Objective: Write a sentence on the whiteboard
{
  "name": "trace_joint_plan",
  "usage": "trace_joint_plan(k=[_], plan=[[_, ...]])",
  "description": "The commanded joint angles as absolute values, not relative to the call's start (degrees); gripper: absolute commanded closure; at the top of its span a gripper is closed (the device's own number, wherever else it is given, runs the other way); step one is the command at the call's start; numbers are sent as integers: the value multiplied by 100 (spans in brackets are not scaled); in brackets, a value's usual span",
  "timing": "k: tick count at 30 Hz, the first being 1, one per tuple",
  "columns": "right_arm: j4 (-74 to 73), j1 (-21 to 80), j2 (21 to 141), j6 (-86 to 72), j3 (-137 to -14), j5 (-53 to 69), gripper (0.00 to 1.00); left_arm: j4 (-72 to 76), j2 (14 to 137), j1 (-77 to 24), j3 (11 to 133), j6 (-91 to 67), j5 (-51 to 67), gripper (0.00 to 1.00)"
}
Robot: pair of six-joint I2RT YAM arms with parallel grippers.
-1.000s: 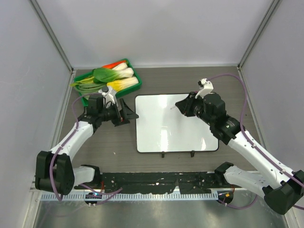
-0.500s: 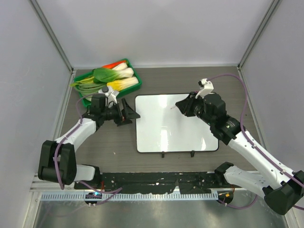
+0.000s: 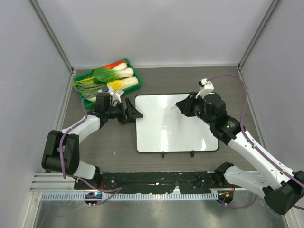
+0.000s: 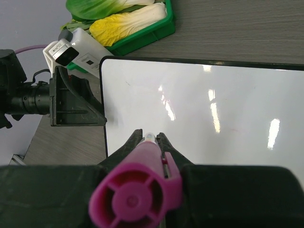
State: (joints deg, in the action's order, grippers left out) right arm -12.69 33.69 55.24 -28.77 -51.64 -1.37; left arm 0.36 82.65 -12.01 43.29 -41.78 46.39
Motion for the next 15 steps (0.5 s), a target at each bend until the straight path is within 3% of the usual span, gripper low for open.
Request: trace_joint_plan(k=[1, 15], plan=[[-1257, 3401, 5475, -2821, -5317, -263, 99, 395, 8411, -1239, 4623, -4210, 4790, 16], [-1371, 3410, 5599, -2865, -5388, -167, 99, 1186, 8868, -1389, 4527, -4386, 5080, 33]])
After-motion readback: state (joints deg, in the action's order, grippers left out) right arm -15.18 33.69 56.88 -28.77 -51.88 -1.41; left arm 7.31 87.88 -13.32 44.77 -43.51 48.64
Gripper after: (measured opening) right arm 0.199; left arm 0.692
